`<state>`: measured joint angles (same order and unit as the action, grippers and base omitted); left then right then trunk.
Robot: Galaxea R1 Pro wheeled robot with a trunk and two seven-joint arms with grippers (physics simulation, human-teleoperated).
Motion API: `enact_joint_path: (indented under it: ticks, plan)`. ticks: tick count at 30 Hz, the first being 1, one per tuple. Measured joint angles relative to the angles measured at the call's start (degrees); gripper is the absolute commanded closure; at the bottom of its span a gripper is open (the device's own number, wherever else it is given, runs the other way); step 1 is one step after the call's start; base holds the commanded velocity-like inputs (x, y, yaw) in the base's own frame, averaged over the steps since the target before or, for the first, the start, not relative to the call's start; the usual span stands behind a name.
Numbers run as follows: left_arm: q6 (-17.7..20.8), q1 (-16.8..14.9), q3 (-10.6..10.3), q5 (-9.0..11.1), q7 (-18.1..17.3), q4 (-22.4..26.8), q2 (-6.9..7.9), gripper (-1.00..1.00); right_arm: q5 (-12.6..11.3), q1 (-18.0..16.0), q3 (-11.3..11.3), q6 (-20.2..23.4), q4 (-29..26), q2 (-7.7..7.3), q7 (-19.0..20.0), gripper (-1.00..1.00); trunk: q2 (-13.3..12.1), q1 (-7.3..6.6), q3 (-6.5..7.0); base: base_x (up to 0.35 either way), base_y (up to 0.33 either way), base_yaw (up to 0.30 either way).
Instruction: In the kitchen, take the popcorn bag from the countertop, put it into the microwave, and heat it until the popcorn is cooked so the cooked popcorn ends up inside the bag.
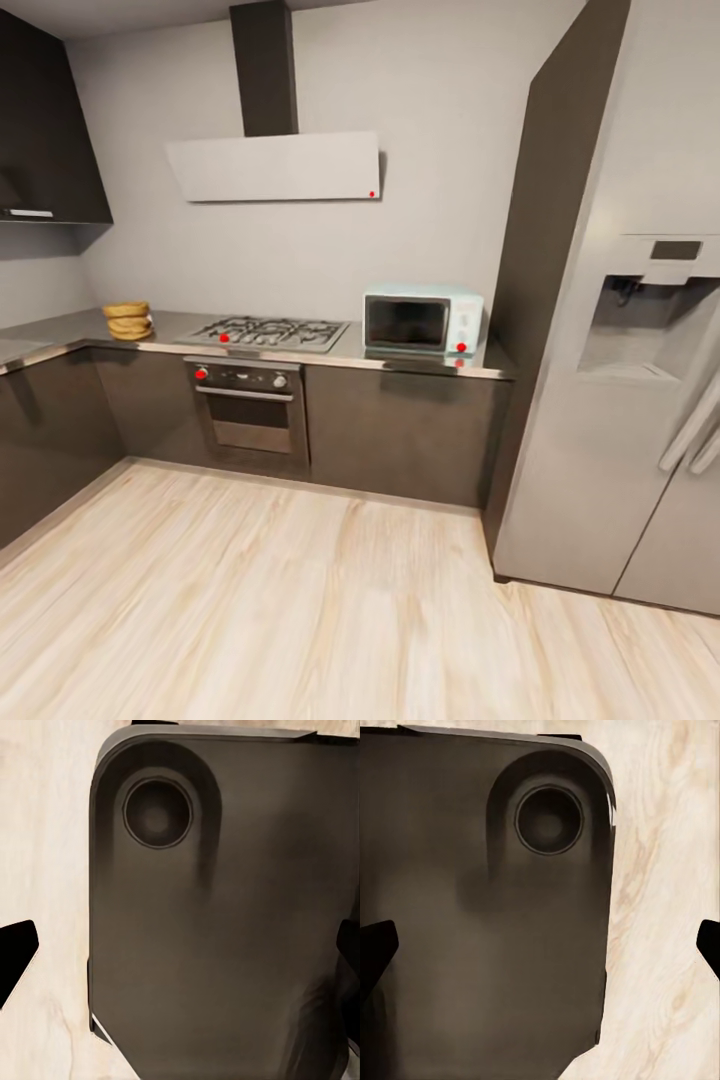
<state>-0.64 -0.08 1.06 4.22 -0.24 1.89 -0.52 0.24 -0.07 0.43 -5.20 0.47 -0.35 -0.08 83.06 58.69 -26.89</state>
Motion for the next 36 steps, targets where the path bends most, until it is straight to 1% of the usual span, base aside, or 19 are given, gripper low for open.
enact_joint_path:
  ticks: [36]
  plan:
    - [0.00,0.00,0.02,0.00,0.00,0.03,0.00,-1.00,0.00,0.00,-0.03,-0.09,0.00,-0.09,0.00,-1.00,0.00,0.00,0.00,0.321,0.000,0.000]
